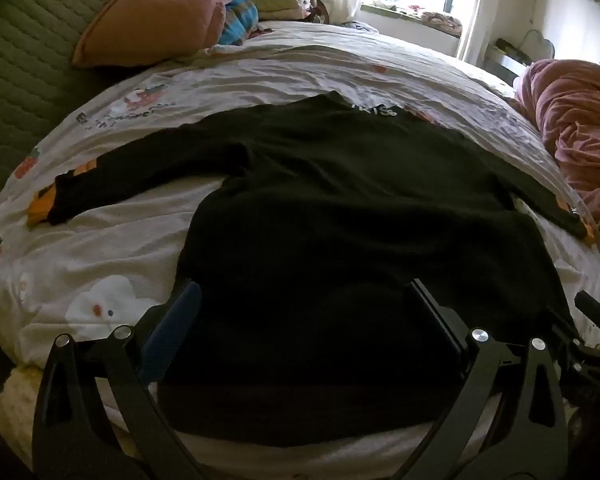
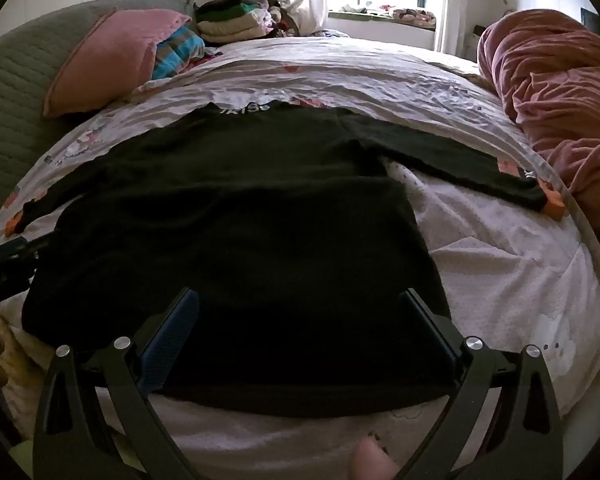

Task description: Fold small clothes

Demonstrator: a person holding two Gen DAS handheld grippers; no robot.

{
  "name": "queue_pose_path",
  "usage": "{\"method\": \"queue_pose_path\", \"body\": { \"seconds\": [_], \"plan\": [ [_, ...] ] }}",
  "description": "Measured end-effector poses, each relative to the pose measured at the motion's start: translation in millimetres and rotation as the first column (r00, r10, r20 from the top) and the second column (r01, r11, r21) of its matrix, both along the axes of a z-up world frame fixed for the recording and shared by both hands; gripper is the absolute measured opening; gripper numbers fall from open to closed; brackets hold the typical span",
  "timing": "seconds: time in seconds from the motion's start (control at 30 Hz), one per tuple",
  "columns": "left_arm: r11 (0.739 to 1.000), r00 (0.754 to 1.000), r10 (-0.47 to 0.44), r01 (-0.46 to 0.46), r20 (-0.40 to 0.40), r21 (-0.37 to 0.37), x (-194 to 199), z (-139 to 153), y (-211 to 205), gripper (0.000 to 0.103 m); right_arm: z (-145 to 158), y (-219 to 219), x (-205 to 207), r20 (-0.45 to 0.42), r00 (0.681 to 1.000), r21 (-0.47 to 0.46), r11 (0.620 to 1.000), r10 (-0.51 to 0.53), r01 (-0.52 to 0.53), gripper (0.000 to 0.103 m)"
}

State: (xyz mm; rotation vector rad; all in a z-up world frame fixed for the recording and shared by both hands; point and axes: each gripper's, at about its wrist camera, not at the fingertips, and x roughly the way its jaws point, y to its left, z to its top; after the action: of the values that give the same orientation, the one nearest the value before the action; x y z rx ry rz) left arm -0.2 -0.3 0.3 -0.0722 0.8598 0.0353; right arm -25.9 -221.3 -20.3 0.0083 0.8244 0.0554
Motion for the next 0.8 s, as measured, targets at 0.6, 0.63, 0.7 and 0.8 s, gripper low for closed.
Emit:
{"method": "queue_pose_path", "body": {
  "seconds": [0.6, 0.63, 0.7, 0.8],
  "plan": [
    [1.000, 1.000, -0.002, 0.002, 0.000, -0.018, -0.1, 2.2, -2.9, 0.095, 3.2, 6.7, -1.8, 0.013, 1.000, -0.023, 1.000, 0.018, -0.017, 0.099],
    [1.000, 1.000, -0.002, 0.002, 0.001, -0.016, -0.1, 2.5, -3.7, 0.095, 3.4, 6.9, -2.5, 0.015, 1.000, -0.024, 1.000, 0.019, -0.018, 0.099],
    [1.000, 1.000, -0.003, 0.003, 0.001, -0.018, 1.3, 3.6, -6.8, 0.095, 4.1, 6.6, -3.7, 0.018, 1.000, -0.027, 0.999, 0.020, -0.020, 0.099],
    [1.000, 1.000, -0.002, 0.002, 0.003, -0.018, 1.1, 4.6, -7.7, 0.095, 5.5, 6.7, -4.5, 0.018, 1.000, -0.026, 0.999, 0.022, -0.021, 0.099]
  ]
}}
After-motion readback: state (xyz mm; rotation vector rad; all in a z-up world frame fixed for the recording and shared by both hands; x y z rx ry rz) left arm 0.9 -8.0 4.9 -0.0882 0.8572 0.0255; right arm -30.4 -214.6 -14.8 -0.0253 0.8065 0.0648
